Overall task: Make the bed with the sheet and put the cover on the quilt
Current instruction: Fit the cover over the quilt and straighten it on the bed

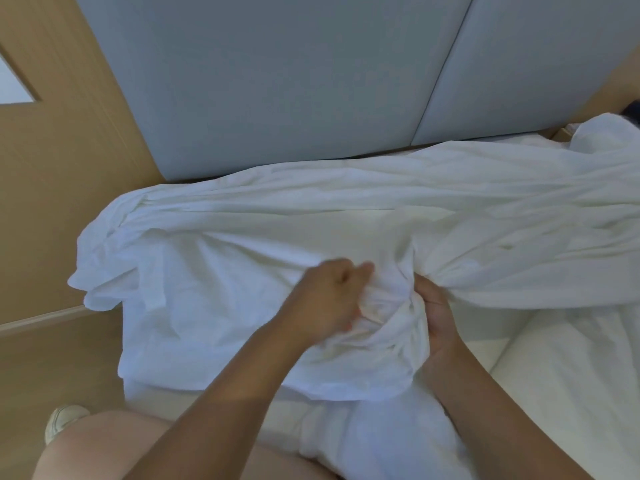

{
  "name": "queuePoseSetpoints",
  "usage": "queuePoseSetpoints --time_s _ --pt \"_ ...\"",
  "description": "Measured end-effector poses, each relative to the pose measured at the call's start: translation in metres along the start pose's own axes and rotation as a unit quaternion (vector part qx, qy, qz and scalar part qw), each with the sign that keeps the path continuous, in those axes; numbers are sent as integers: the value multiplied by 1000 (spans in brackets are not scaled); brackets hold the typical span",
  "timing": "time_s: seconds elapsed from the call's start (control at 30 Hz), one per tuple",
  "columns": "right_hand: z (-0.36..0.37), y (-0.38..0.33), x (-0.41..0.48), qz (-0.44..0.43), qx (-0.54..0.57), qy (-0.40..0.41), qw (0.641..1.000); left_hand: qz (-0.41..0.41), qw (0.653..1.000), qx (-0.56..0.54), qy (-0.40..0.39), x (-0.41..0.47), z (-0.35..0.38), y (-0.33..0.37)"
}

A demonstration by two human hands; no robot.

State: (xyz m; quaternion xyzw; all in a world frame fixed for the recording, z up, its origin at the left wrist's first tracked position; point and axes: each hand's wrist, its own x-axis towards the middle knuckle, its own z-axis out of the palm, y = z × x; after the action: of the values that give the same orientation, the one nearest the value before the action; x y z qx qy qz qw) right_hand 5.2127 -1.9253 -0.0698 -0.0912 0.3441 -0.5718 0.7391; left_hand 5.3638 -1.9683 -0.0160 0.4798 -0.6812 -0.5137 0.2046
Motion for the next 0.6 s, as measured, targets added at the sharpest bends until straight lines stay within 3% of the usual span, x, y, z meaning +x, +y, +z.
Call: queuePoseSetpoints --time_s 0.07,0.1,0.17,0.27,0.33,0.37,0.5,0.6 --pt "2 6 -3 27 20 -48 998 -15 987 107 120 10 -4 -9" --pt "4 7 -5 40 20 -68 997 -41 973 199 112 13 -2 -13" --pt "-5 9 -11 69 17 -71 995 -124 944 307 -4 19 12 -20" --pt "-17 15 -14 69 -48 -48 995 -176 970 134 -103 29 30 -28" --pt "-27 20 -11 85 -57 -10 995 -153 981 58 -104 33 36 -29" --pt "-26 22 -9 84 -70 13 994 -135 983 79 -97 33 37 -28" --pt "-12 26 -2 64 -58 68 994 -38 956 290 -9 18 38 -19" --pt "-8 24 3 73 -40 62 995 90 928 360 -3 5 32 -8"
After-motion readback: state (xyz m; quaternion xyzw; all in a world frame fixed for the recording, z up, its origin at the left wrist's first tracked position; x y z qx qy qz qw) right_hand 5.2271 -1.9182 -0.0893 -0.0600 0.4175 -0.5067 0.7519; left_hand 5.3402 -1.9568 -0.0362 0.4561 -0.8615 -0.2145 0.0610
